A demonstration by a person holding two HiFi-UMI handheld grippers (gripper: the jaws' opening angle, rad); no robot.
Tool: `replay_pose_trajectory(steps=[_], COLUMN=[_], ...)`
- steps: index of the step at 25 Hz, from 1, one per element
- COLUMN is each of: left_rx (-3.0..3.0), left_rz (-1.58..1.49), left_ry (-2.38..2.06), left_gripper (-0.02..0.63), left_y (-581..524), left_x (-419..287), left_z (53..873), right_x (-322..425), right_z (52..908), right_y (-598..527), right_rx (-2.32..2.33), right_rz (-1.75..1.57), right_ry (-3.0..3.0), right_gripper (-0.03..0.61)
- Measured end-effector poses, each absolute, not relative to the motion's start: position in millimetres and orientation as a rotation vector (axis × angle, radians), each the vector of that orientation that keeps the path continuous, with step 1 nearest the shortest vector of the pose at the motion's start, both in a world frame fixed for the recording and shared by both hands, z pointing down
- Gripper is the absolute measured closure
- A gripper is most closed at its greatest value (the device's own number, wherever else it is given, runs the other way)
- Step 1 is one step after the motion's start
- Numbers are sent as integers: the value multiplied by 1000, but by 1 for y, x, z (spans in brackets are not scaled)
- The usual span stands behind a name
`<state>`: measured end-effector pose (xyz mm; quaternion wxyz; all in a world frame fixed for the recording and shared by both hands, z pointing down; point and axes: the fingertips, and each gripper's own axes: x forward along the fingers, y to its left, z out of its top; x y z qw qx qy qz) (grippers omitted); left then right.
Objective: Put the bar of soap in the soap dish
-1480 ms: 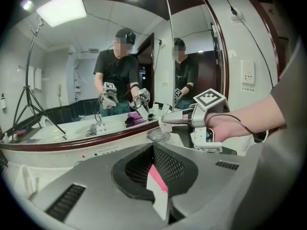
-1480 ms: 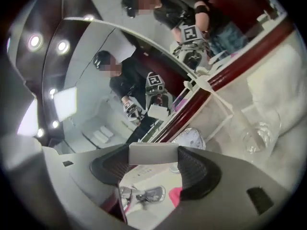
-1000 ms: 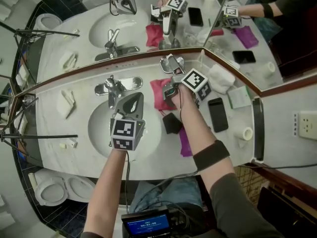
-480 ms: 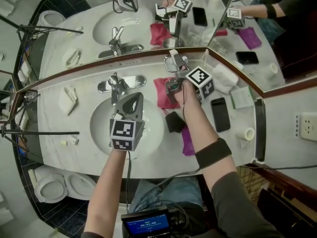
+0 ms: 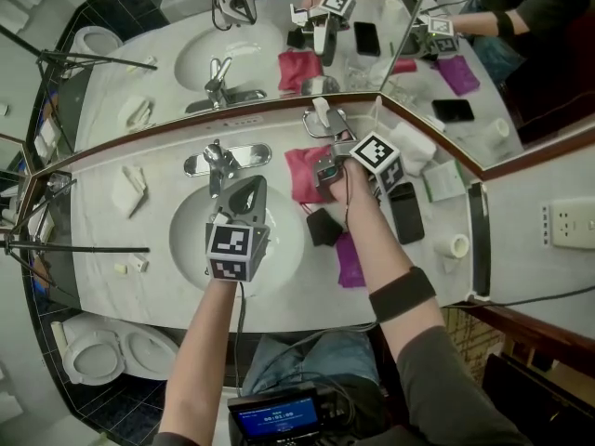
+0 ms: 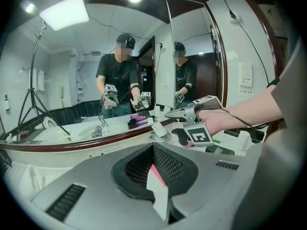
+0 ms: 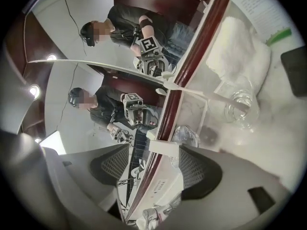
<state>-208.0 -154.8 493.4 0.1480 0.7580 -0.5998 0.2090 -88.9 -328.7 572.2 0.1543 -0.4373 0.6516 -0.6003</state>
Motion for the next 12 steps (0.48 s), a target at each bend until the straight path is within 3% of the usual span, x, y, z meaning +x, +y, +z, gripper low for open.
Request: replay_pose_trajectory(steps=[4,8,12], left_rx=[2178,2175,2160], left_rz=[571,533,479], left_ry=[-1722,-1725,-1729], left_gripper=[614,614,614], left_y=[-145,-127,-111], left_x=[-204,-203,-206], left_z=[478,462,451], right_x=[-74,-52,-23], right_z=[534,495,464], right_y=[-312,-287,-263], right_rx=[-1234,-1233,-1281], right_rz=[-1625,-1502,-1346], right_ry=[2005,2175,2367], right_gripper=[281,294,389])
